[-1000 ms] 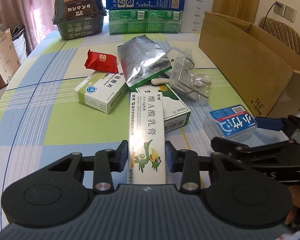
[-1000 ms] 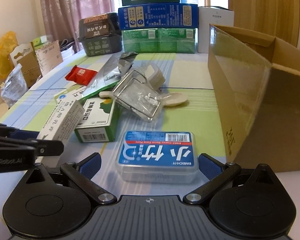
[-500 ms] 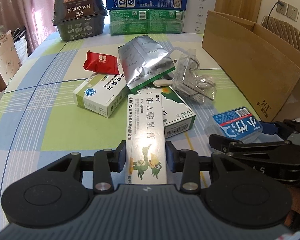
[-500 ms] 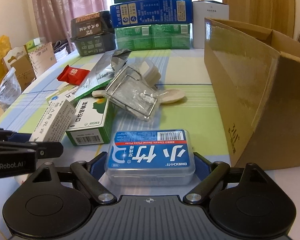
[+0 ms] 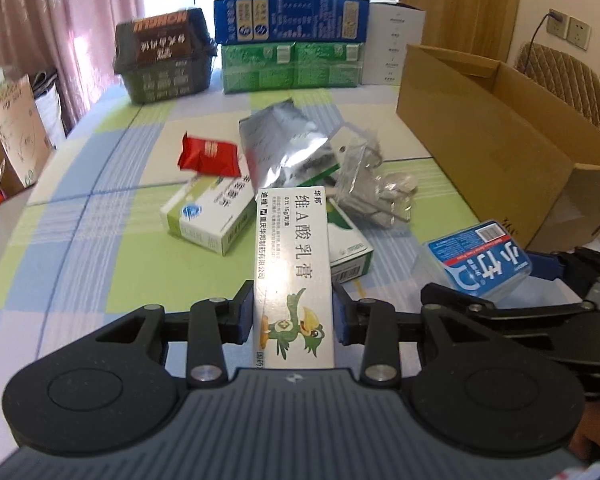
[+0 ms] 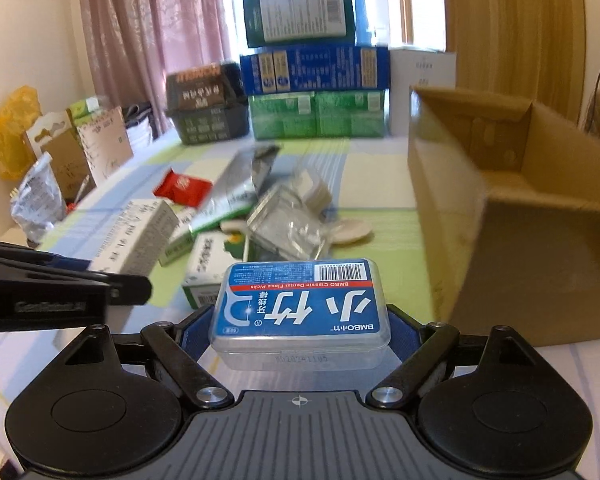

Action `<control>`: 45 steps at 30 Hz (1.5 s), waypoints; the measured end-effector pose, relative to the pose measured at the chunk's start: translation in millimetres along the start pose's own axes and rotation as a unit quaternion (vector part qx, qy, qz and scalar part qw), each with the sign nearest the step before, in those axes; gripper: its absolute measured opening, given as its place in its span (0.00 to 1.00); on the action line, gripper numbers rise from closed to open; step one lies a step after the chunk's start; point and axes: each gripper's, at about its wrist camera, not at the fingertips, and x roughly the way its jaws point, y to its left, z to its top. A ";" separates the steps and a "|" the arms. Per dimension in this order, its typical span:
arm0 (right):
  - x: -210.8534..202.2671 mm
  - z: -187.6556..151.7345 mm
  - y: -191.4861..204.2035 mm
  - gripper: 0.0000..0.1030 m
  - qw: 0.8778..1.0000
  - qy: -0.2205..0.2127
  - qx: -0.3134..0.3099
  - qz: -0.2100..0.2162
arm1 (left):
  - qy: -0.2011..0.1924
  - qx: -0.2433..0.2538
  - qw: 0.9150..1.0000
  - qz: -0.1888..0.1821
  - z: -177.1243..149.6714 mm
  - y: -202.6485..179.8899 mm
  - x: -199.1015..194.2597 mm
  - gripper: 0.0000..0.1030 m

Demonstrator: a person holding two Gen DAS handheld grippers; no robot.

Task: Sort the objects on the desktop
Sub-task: 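Carry both held items over the cardboard box with both tools, then open both tools to drop the parrot box and toothpick case into the cardboard box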

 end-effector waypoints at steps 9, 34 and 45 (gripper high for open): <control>-66.8 53.8 -38.5 0.82 0.998 -0.045 0.017 -0.028 | -0.021 0.025 0.999 -0.016 36.6 -39.9 -51.7 0.32; -45.6 100.2 -220.3 0.82 0.991 -0.030 0.079 -0.105 | -0.010 0.044 0.986 -0.159 164.1 -207.4 20.4 0.32; -33.9 93.6 -224.8 0.82 0.992 -0.020 0.077 -0.102 | 0.009 0.041 0.988 -0.149 164.1 -216.7 52.5 0.39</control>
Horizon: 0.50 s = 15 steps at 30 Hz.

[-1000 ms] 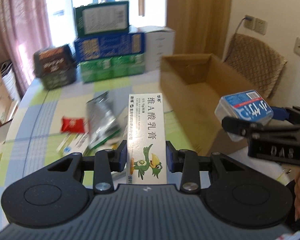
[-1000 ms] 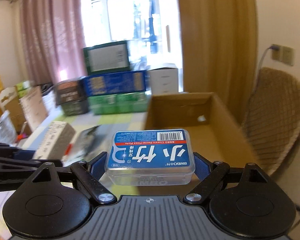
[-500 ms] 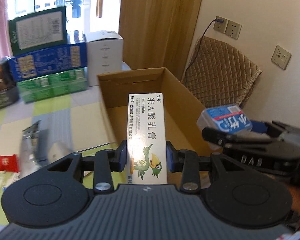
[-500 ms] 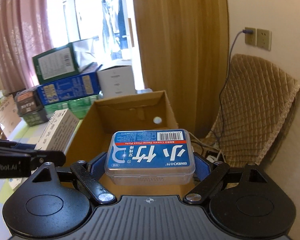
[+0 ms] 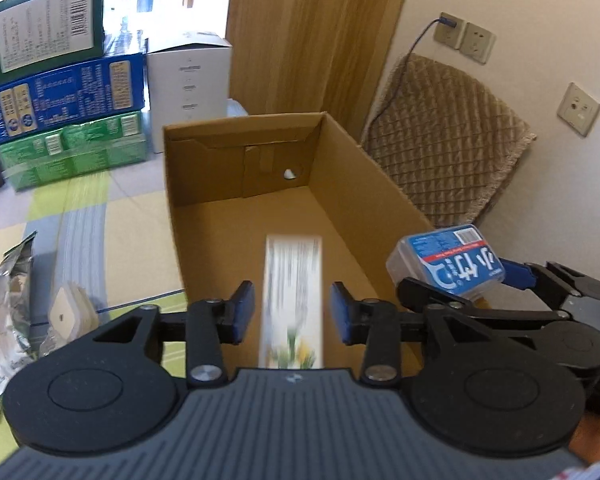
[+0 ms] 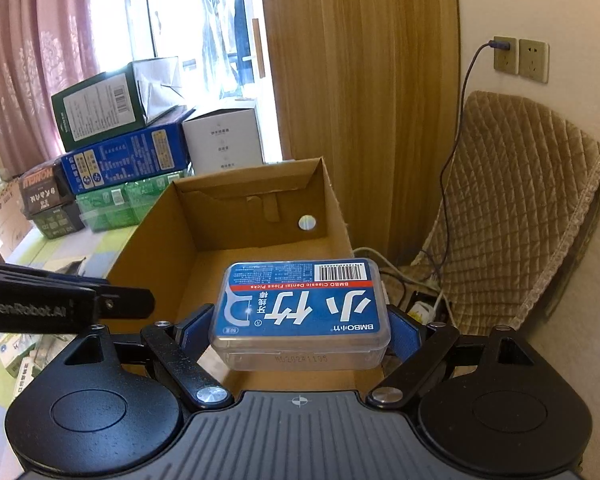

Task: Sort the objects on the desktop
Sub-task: 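Open both tools to drop the parrot box and toothpick case into the cardboard box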

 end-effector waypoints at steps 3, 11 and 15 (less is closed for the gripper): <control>0.5 -0.9 4.1 0.82 1.000 0.001 -0.002 0.006 | -0.006 0.000 1.000 0.008 -2.0 3.9 -6.3 0.40; -0.8 2.5 18.5 0.96 1.000 -0.009 -0.008 0.025 | -0.021 -0.006 1.000 0.018 -4.3 17.2 -30.4 0.42; -11.6 4.1 22.7 0.96 0.999 -0.023 -0.007 0.024 | -0.027 -0.014 0.999 0.025 -7.5 27.8 -44.1 0.44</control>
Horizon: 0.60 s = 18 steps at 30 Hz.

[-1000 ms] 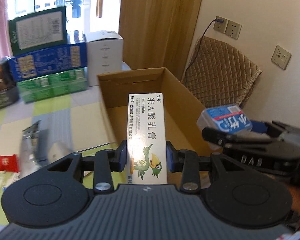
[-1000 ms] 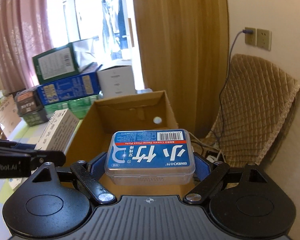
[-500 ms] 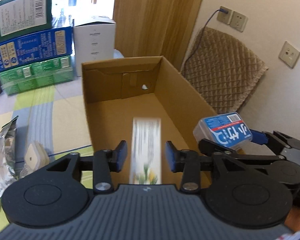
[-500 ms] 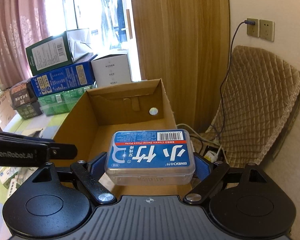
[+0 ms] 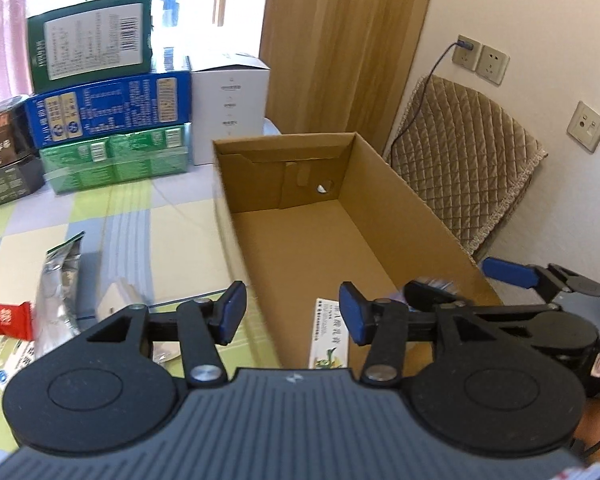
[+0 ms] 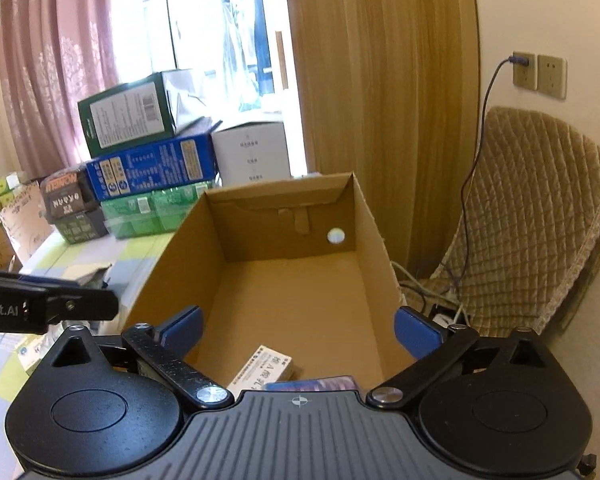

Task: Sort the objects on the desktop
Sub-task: 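Open both tools to drop the parrot box and toothpick case into the cardboard box, then move both tools back toward the remaining medicine boxes on the table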

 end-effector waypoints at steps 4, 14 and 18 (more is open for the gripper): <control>-15.7 2.5 10.9 0.96 1.000 -0.010 0.001 0.008 | -0.005 -0.010 1.000 0.012 -4.6 16.9 -15.9 0.45; -59.2 9.7 73.1 0.98 0.997 -0.038 -0.008 0.074 | -0.016 -0.043 0.996 0.072 -35.6 80.9 -74.1 0.60; -67.7 3.1 106.6 0.98 0.993 -0.039 -0.018 0.107 | -0.016 -0.056 0.993 0.106 -52.3 109.9 -99.8 0.66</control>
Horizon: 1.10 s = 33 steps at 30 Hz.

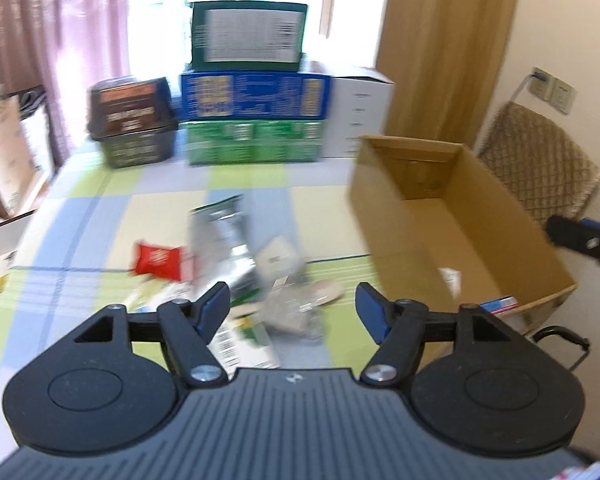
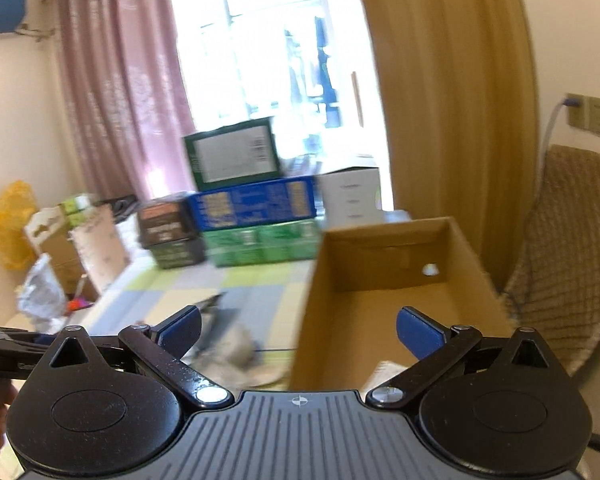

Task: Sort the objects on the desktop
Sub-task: 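Move both tools back toward the remaining medicine boxes on the table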

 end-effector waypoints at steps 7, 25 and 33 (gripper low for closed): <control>18.0 -31.3 52.2 0.98 0.998 0.037 -0.028 0.047 | -0.001 -0.013 0.999 0.050 -26.9 56.2 -26.4 0.75; 134.1 -110.9 99.1 0.98 0.987 0.133 -0.068 0.064 | 0.031 0.004 0.998 0.058 -75.4 141.5 28.9 0.85; 180.9 -128.0 108.7 0.93 0.980 0.170 -0.073 0.072 | 0.045 0.064 0.997 0.029 -75.5 158.3 81.8 0.85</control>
